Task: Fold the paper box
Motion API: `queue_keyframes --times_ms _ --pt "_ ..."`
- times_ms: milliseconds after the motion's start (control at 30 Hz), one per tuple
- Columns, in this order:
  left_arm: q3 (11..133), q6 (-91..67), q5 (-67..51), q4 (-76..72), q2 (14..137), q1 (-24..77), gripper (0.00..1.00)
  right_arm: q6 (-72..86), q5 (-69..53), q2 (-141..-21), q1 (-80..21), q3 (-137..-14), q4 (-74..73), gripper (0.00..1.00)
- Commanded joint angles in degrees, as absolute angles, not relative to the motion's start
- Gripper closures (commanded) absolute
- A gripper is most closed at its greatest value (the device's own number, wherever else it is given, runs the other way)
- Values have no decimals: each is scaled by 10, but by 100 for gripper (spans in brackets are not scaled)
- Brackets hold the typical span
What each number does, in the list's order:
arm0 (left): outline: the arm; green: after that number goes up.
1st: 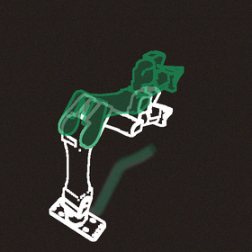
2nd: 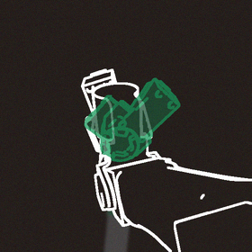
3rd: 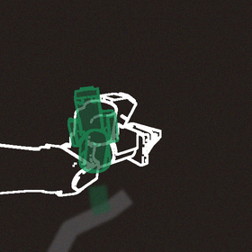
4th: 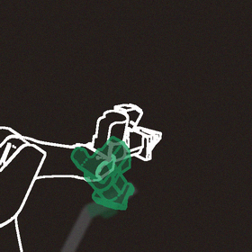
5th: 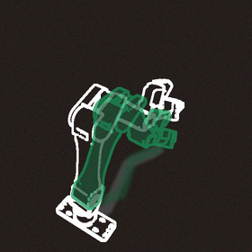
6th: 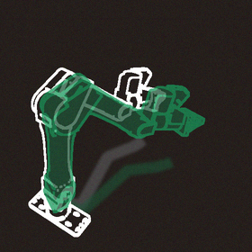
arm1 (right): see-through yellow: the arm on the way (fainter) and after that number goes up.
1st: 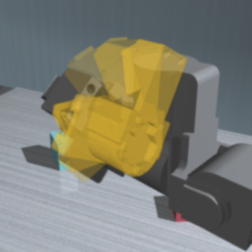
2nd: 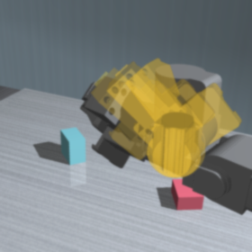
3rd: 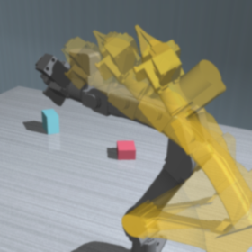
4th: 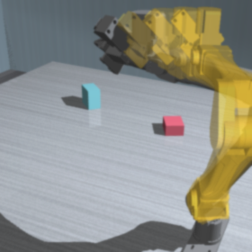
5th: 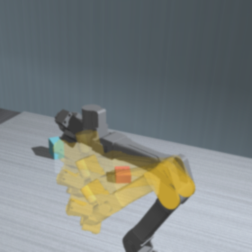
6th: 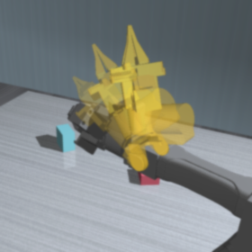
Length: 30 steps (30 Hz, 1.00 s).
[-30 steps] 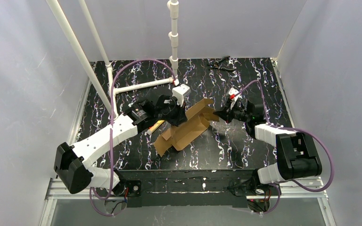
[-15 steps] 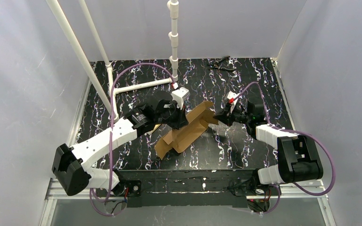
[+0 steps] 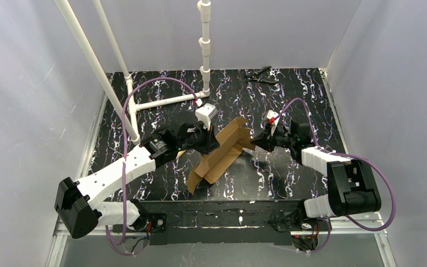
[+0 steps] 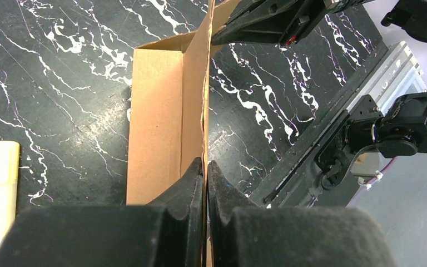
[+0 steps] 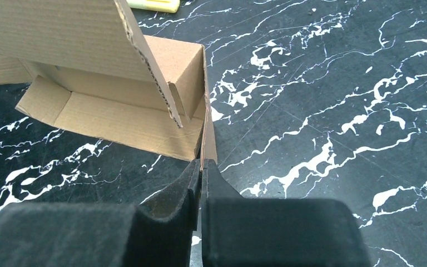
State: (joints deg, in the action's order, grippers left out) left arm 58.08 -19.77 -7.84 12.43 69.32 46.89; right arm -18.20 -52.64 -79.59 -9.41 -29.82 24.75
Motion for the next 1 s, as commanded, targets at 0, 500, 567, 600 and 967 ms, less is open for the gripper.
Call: queue_keyframes --times_ms 0,500,567,600,967 --pt "577 -204 -62 120 686 470 100 -181 -552 -794 -97 -307 235 88" --pt "566 -209 -68 112 692 471 100 -239 -554 -796 -130 -331 144 79" --pt "567 -208 -68 115 696 471 100 -244 -555 -798 -135 -334 138 77" --pt "567 -206 -69 116 699 472 100 -245 -555 -800 -137 -335 137 76" --pt "590 -181 -60 155 726 485 100 -246 -586 -833 -148 -365 112 70"
